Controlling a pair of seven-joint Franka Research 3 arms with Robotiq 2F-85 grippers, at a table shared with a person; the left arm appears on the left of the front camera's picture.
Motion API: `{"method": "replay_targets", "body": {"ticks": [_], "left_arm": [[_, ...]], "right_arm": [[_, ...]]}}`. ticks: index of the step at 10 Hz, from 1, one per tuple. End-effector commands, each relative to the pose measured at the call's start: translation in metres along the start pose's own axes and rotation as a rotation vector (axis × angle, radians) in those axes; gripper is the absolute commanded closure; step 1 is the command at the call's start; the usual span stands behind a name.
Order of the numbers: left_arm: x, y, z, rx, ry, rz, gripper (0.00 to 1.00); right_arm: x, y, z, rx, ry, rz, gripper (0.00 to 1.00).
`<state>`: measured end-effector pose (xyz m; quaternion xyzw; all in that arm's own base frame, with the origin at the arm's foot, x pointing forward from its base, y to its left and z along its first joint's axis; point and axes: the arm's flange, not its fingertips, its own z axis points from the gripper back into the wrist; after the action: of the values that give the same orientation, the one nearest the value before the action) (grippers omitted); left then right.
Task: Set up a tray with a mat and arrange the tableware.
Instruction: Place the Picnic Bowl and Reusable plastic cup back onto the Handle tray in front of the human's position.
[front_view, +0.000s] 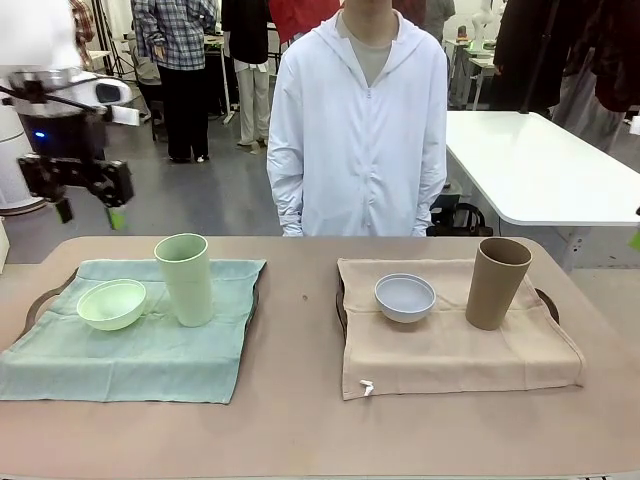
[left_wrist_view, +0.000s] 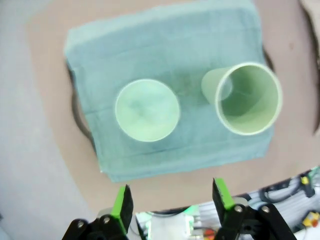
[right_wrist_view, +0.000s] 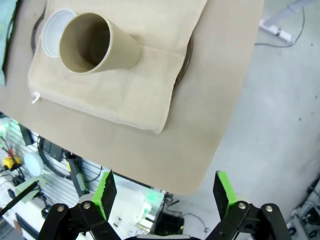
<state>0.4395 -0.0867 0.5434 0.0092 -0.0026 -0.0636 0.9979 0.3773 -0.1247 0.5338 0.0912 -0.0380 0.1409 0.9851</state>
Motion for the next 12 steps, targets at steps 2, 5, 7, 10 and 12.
{"method": "replay_targets", "body": {"ticks": [2, 5, 7, 10, 12], "left_arm": [[-0.003, 0.090, 0.013, -0.194, 0.073, 0.025, 0.16], [-0.008, 0.164, 0.010, -0.519, -0.026, 0.009, 0.16], [-0.022, 0.184, -0.002, -0.713, -0.128, 0.040, 0.16], [-0.051, 0.208, -0.018, -0.873, -0.258, 0.120, 0.16], [-0.071, 0.220, -0.024, -0.924, -0.294, 0.172, 0.16]], "right_arm": [[-0.011, -0.054, 0.021, 0.212, -0.031, -0.029, 0.00], [-0.018, -0.096, 0.030, 0.489, -0.113, -0.078, 0.00], [-0.026, -0.120, 0.033, 0.689, -0.195, -0.082, 0.00], [-0.043, -0.149, 0.033, 0.807, -0.275, -0.107, 0.00], [-0.069, -0.164, 0.040, 0.827, -0.321, -0.155, 0.00]]}}
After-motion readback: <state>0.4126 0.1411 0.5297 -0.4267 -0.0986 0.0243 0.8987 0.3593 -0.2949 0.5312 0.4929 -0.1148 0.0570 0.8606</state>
